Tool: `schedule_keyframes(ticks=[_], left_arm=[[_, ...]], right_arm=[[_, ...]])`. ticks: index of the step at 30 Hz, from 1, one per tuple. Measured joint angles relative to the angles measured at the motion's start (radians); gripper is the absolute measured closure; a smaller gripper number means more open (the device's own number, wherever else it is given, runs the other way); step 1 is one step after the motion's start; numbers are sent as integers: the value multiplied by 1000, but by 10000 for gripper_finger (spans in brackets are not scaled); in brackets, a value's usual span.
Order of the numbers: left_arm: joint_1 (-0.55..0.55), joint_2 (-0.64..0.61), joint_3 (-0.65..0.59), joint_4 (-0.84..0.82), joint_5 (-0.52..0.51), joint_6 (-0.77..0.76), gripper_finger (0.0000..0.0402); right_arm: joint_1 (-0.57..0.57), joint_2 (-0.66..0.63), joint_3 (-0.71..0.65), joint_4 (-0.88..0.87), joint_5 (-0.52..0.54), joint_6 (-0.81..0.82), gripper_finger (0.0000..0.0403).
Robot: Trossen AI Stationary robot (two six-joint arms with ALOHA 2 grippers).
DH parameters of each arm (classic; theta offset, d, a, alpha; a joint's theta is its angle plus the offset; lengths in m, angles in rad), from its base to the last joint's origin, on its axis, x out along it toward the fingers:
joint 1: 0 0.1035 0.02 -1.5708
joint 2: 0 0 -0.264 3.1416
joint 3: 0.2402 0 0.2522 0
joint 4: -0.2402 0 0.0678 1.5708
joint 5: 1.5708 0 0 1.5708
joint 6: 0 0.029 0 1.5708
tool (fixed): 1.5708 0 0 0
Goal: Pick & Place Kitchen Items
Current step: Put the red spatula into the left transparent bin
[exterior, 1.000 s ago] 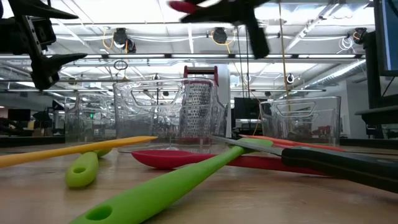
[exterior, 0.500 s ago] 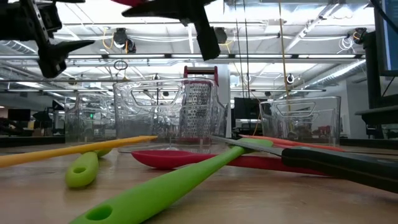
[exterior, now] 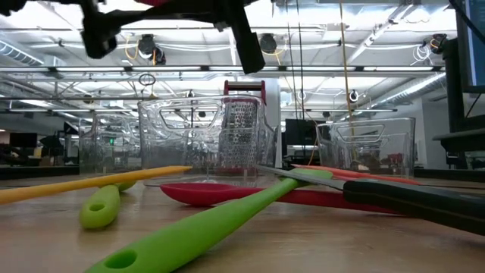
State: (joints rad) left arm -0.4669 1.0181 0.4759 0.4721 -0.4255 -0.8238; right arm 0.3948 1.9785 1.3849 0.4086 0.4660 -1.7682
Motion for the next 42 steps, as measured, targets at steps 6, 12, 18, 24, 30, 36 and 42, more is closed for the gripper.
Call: schedule_keyframes(ticks=[6, 12, 18, 24, 30, 36, 42], left_arm=[[87, 150, 88, -41, 94, -25, 94], [157, 211, 124, -45, 211, -23, 94], [171, 294, 172, -45, 295, -24, 94], [185, 328, 184, -60, 299, -27, 94], [209, 327, 184, -57, 335, -36, 132], [221, 326, 184, -51, 396, -41, 273], [222, 325, 187, -44, 429, -13, 382]], right_arm=[[16, 0, 0, -9, 2, 8, 363], [41, 0, 0, -26, 2, 9, 363], [40, 0, 0, -40, 3, 23, 363], [38, 0, 0, -46, 3, 28, 363], [51, 0, 0, -48, 3, 29, 363], [51, 0, -2, -54, 1, 33, 363], [50, 1, -2, -61, 3, 57, 361]])
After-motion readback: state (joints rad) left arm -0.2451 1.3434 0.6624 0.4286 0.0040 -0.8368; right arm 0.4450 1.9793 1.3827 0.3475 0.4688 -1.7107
